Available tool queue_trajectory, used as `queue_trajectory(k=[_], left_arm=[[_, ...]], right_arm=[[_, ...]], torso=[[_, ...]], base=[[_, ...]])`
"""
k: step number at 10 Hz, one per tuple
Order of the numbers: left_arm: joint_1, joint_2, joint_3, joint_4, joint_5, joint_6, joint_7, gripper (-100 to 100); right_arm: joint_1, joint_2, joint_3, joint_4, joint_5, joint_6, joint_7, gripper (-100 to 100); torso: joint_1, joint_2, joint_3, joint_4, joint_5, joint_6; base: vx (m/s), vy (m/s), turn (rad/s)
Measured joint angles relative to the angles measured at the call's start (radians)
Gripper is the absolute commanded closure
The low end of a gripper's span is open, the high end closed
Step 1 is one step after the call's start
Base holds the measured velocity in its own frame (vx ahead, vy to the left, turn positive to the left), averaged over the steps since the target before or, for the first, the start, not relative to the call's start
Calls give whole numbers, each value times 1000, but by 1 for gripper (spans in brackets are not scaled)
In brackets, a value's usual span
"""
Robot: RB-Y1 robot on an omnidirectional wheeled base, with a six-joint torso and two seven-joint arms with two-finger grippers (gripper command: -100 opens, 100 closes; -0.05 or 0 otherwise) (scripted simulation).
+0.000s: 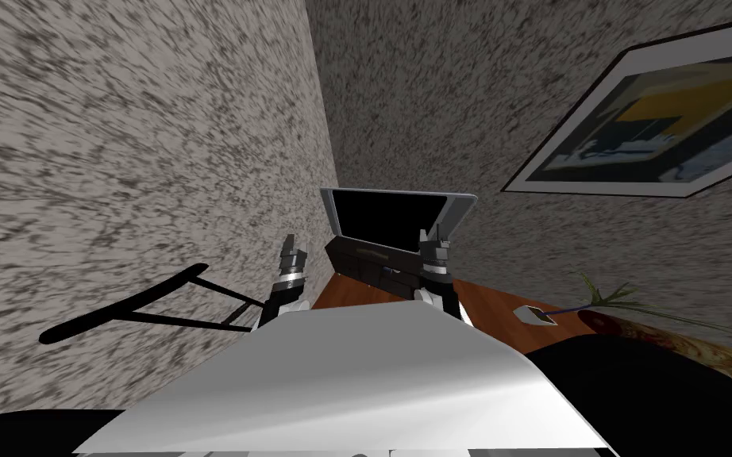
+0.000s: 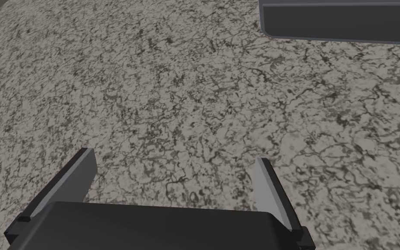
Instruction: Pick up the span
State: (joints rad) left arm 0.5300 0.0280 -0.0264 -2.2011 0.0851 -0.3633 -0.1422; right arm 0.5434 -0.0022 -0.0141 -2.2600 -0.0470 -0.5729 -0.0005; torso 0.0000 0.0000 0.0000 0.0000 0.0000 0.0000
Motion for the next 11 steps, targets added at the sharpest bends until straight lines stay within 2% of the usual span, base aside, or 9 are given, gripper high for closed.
queue_trajectory(k=[4,5,7,8,9,11], left_arm=[[0,0,0,0,0,0,0,0],[0,0,0,0,0,0,0,0],[0,0,0,0,0,0,0,0],[0,0,0,0,0,0,0,0],[0,0,0,0,0,0,0,0],[0,0,0,0,0,0,0,0]], right_arm=[[23,-98,7,15,-10,34,32,-100],[34,-125,16,36,-12,36,48,-100],[58,-193,19,49,-24,71,81,-100],[79,-218,37,55,-21,87,109,-100],[76,-234,40,67,-22,99,124,-100],[105,-292,46,82,-31,128,157,-100]], torso=[[0,-2,-1,0,0,0],[0,-3,-1,-1,0,-1],[0,-4,-2,-1,0,-1],[1,-4,-2,-1,0,-1],[1,-3,-2,-1,0,0],[1,-4,-2,-1,0,-1]], base=[[28,10,222],[44,15,278],[62,12,405],[43,4,94],[40,19,237],[47,7,297]])
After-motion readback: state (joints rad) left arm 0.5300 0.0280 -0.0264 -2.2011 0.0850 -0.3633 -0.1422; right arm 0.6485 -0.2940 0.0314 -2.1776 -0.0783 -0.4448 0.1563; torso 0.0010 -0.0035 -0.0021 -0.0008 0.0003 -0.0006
